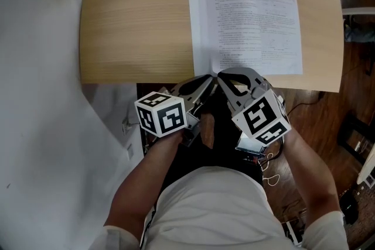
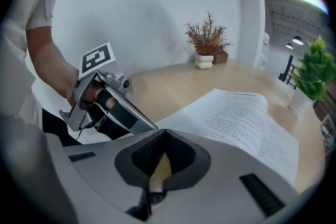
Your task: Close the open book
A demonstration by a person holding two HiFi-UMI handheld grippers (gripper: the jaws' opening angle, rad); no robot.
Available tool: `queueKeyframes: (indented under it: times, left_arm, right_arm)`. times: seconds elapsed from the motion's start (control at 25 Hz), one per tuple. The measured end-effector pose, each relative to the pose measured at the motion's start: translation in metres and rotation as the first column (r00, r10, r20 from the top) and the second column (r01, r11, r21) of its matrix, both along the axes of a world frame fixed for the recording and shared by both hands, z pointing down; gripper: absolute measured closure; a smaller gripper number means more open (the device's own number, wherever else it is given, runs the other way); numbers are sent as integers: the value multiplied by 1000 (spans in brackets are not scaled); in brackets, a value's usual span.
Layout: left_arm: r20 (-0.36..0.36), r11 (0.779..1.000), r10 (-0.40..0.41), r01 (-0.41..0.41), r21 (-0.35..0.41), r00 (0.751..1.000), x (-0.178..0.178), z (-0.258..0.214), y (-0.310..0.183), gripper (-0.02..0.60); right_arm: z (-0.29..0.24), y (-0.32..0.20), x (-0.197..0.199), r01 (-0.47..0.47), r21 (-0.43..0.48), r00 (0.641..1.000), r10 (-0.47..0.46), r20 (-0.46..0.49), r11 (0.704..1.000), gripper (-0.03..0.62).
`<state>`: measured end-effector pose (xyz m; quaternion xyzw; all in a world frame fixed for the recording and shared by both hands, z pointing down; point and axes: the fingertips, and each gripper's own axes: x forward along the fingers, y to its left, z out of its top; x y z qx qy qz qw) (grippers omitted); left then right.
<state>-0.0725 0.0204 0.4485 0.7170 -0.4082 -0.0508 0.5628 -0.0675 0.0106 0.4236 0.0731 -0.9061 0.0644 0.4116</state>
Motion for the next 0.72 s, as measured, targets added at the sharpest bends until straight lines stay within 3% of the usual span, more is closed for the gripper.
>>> queueKeyframes:
  times: [0.44, 0.52, 0.64, 0.68, 0.72]
  left_arm:
    - [-34, 996, -40, 42, 73, 999, -5, -31, -1, 584]
    - [-80, 995, -66, 71, 69, 995, -8, -36, -4, 584]
    - [-218, 992, -120, 124, 4, 969, -11, -38, -10, 580]
    - [-260, 991, -131, 130, -21, 957, -10, -38, -13, 520]
    - [-295, 991, -136, 131, -39, 946, -9, -38, -14, 509]
  right_arm:
    - [-19, -4, 7, -44, 51, 998, 41, 55, 998, 593]
    - [-23, -4, 8, -38, 68, 998, 34, 60, 997, 592]
    - [-27, -4, 9, -24, 106, 998, 18, 60, 994, 593]
    - [-27, -4, 10, -20, 116, 998, 14, 59, 993, 594]
    - [-28, -4, 10, -17, 123, 998, 10, 58, 992, 592]
